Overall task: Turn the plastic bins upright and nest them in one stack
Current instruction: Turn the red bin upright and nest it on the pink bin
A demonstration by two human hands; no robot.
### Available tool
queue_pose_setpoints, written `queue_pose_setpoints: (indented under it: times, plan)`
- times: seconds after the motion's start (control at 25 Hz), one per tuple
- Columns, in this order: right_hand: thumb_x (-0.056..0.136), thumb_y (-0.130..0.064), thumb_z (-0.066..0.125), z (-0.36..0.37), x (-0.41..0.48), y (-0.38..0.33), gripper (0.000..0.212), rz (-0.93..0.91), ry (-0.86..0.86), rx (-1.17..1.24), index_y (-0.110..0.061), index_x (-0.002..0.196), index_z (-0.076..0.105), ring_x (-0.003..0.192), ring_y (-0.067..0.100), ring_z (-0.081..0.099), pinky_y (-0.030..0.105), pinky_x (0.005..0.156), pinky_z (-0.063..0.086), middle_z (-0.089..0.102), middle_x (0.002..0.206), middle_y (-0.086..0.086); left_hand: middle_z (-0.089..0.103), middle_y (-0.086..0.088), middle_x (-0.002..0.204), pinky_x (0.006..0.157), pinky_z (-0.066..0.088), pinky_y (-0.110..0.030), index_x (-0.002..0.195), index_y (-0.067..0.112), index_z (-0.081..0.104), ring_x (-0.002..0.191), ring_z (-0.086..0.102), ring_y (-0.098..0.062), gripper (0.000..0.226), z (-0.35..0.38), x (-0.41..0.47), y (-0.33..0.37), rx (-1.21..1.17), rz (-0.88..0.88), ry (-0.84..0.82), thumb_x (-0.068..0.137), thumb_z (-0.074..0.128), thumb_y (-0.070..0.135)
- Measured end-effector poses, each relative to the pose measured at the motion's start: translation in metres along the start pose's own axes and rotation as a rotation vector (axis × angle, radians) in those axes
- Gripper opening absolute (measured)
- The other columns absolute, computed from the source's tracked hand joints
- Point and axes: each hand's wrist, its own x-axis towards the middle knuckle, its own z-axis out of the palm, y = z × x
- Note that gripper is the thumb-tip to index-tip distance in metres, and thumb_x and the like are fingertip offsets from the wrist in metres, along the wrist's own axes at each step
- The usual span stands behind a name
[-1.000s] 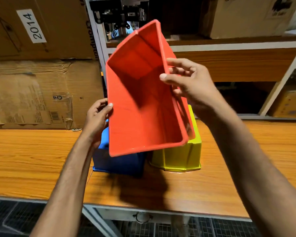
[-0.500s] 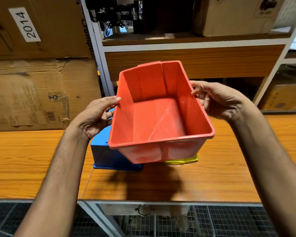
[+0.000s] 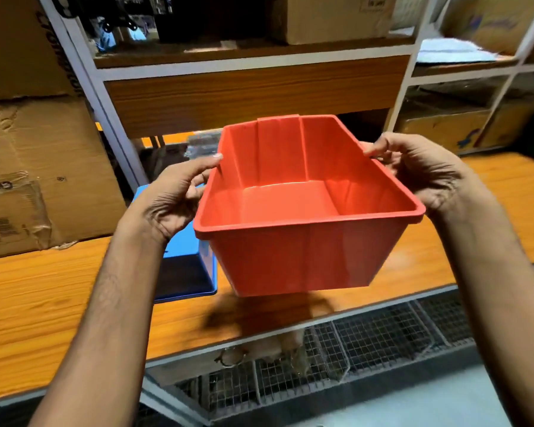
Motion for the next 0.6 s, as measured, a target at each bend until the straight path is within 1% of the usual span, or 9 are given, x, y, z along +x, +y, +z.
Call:
queue_pose_setpoints:
  times: [0.08,0.12,0.16,0.28,0.32,0.36,0.44,0.52,0.6]
  plan:
    - [0.079,-0.007,0.053,-0.020,-0.028,0.006,0.057,-0.062,0.012,-0.084,-0.010,0.135,0.065,0.054,0.004,0.049,0.016,0.053,0.038,0.068,0.091,-0.001,0.078,-0.007,0.102,0.078,0.056,-0.027,0.126,0.007,0.069,0.074,0.069,-0.010,0.032,0.027,-0.001,-0.016,0.079,0.037,-0.020,0.097,0.064,0.021]
    - [0.080,-0.004,0.049,-0.033,-0.044,0.010,0.059,-0.102,0.012,-0.123,-0.011,0.136,0.065,0.053,0.005,0.052,0.016,0.050,0.039,0.069,0.098,0.001,0.075,-0.009,0.113,0.079,0.054,-0.028,0.129,0.010,0.069,0.078,0.068,-0.011,0.035,0.042,-0.003,-0.025,0.131,0.055,-0.054,0.097,0.065,0.022]
    - [0.082,0.000,0.046,-0.045,-0.059,0.014,0.059,-0.137,0.041,-0.141,-0.012,0.136,0.065,0.053,0.005,0.057,0.016,0.049,0.042,0.070,0.101,0.003,0.073,-0.007,0.118,0.077,0.052,-0.027,0.131,0.015,0.068,0.080,0.067,-0.010,0.036,0.055,-0.004,-0.034,0.167,0.064,-0.075,0.096,0.066,0.022]
    - [0.087,0.017,0.037,-0.080,-0.109,0.033,0.056,-0.214,0.201,-0.123,-0.004,0.132,0.063,0.049,0.000,0.060,0.015,0.046,0.049,0.072,0.087,0.003,0.071,0.000,0.117,0.081,0.051,-0.031,0.133,0.026,0.064,0.094,0.067,-0.011,0.037,0.099,-0.021,-0.065,0.197,0.085,-0.137,0.096,0.067,0.020]
    - [0.088,0.020,0.038,-0.097,-0.128,0.042,0.055,-0.223,0.245,-0.124,-0.002,0.133,0.061,0.054,0.000,0.062,0.014,0.048,0.051,0.071,0.084,0.001,0.068,0.001,0.113,0.083,0.052,-0.032,0.133,0.028,0.064,0.096,0.065,-0.010,0.038,0.117,-0.028,-0.077,0.201,0.091,-0.165,0.096,0.067,0.019]
    - [0.088,0.021,0.040,-0.110,-0.147,0.052,0.054,-0.225,0.280,-0.129,-0.001,0.134,0.060,0.065,0.002,0.066,0.014,0.053,0.053,0.073,0.088,0.002,0.066,0.002,0.110,0.085,0.053,-0.034,0.133,0.029,0.064,0.095,0.064,-0.009,0.039,0.132,-0.035,-0.090,0.210,0.099,-0.194,0.096,0.067,0.018]
    - [0.087,0.021,0.047,-0.146,-0.183,0.073,0.058,-0.243,0.358,-0.122,-0.006,0.137,0.059,0.092,0.014,0.065,0.018,0.067,0.055,0.070,0.111,0.008,0.064,0.004,0.110,0.088,0.051,-0.039,0.133,0.031,0.063,0.094,0.063,-0.009,0.041,0.165,-0.048,-0.116,0.224,0.095,-0.246,0.095,0.068,0.017]
    - [0.086,0.021,0.053,-0.180,-0.226,0.093,0.062,-0.265,0.448,-0.173,-0.013,0.137,0.059,0.097,0.016,0.063,0.022,0.072,0.054,0.066,0.120,0.009,0.062,0.001,0.115,0.091,0.050,-0.043,0.133,0.034,0.062,0.097,0.062,-0.009,0.043,0.204,-0.063,-0.146,0.251,0.087,-0.288,0.094,0.069,0.020]
    - [0.086,0.021,0.055,-0.205,-0.269,0.113,0.064,-0.297,0.528,-0.251,-0.022,0.133,0.061,0.094,0.009,0.065,0.025,0.078,0.053,0.069,0.116,0.001,0.061,-0.004,0.126,0.088,0.053,-0.038,0.134,0.041,0.060,0.102,0.064,-0.007,0.045,0.242,-0.080,-0.178,0.282,0.097,-0.312,0.094,0.068,0.023]
